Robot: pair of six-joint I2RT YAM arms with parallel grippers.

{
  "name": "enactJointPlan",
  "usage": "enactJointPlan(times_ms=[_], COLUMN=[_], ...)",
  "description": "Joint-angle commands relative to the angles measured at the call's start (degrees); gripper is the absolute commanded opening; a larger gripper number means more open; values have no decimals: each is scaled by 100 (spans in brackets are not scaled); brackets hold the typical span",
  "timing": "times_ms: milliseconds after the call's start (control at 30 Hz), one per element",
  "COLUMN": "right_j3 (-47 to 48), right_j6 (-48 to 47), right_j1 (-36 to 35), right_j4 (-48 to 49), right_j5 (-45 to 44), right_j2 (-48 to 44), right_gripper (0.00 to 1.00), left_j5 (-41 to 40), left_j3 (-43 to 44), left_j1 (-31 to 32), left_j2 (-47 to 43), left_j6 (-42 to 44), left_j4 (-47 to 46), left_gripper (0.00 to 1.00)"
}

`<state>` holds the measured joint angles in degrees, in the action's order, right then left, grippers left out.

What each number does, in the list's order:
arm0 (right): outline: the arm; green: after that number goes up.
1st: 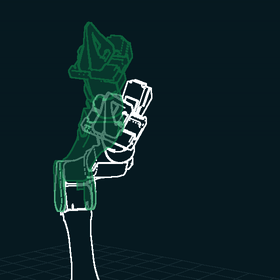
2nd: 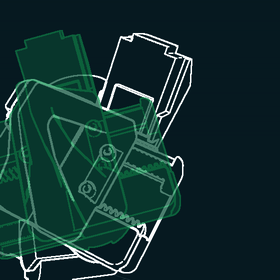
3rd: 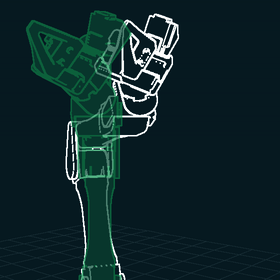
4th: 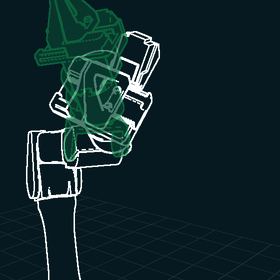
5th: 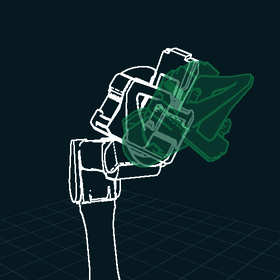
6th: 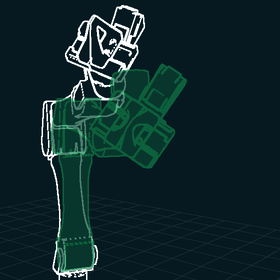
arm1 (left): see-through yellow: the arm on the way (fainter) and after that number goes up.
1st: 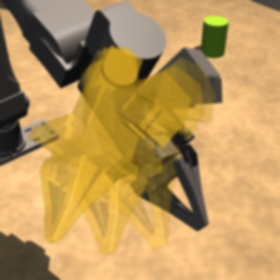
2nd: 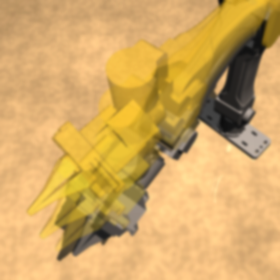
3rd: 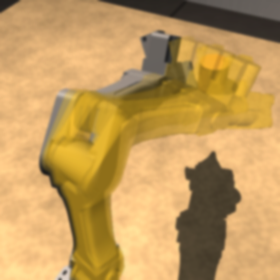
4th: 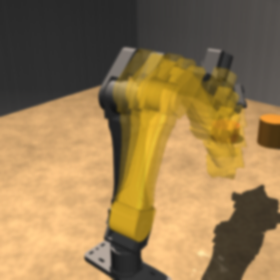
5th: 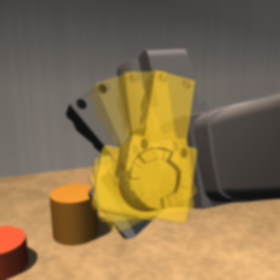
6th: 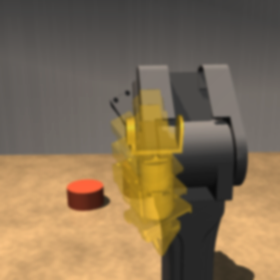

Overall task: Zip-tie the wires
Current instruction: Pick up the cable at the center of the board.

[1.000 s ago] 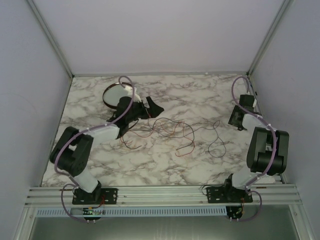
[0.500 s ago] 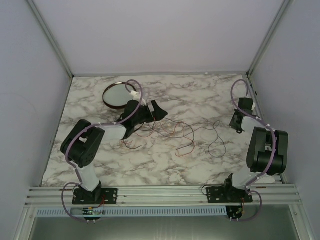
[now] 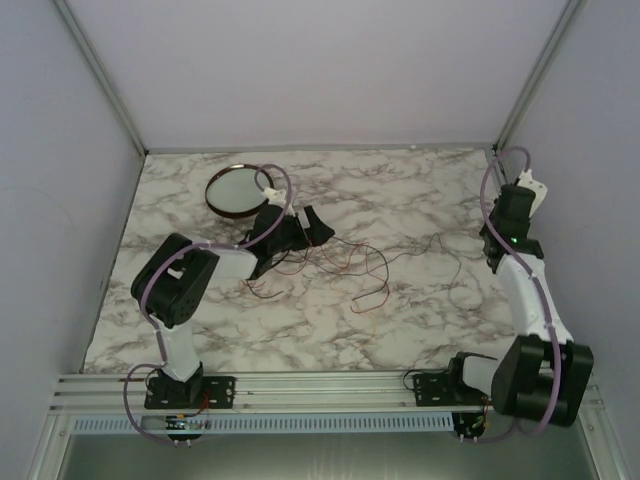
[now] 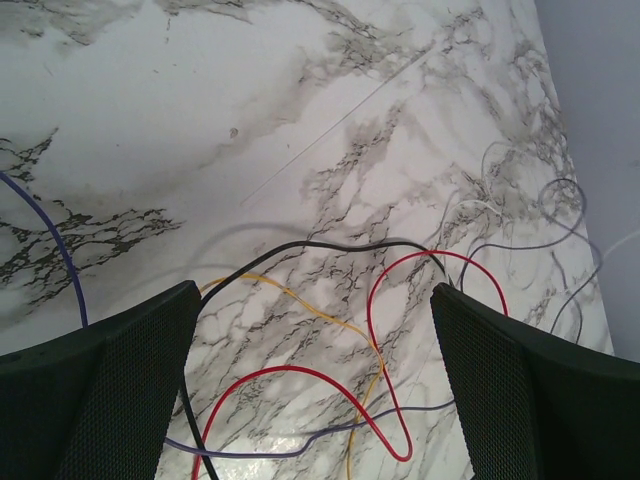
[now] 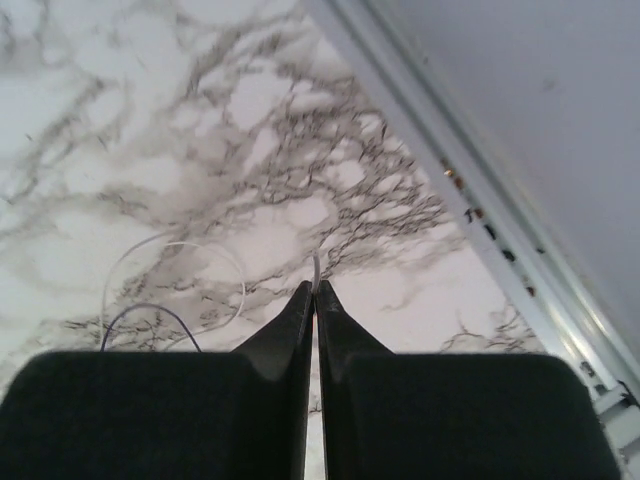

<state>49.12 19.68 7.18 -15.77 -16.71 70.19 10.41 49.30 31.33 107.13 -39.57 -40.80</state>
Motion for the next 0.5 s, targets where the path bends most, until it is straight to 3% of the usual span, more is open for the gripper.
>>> enactJointPlan(times_ms=[0,467], right_j3=[404,988], right_j6=[-16,-209], right_j1=[-48,-86], right_j4=[-481,-319], right_j5=[-413,428], right_j2=[-736,-2651], right_gripper=[0,0], left_j5=[-132,-245], left_j3=[-129,-470], left_j1=[47,79], left_j2=[59,-63], left_j6=[20,102], left_j4=[-196,-440], left_gripper=[100,100])
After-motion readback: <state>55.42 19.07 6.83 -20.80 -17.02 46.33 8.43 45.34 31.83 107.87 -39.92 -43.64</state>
